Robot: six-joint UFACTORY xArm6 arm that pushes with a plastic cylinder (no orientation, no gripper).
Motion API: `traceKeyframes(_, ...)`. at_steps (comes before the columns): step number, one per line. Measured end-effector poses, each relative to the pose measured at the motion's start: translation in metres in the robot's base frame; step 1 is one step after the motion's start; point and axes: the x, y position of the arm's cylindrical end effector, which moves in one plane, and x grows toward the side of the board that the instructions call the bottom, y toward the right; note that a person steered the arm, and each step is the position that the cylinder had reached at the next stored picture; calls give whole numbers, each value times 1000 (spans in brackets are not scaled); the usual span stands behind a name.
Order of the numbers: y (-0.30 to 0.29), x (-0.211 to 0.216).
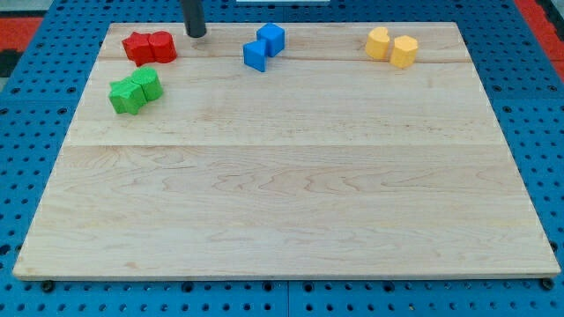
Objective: Separate the green star from the green circle
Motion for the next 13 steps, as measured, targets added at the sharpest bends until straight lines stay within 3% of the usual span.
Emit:
traceKeyframes(1,18,8)
traceKeyframes(2,20,58)
traceKeyframes(5,-76,112)
traceKeyframes(10,-168,158)
traceKeyframes(11,-178,206)
traceKeyframes(12,-128,260)
traceKeyframes(13,-97,282)
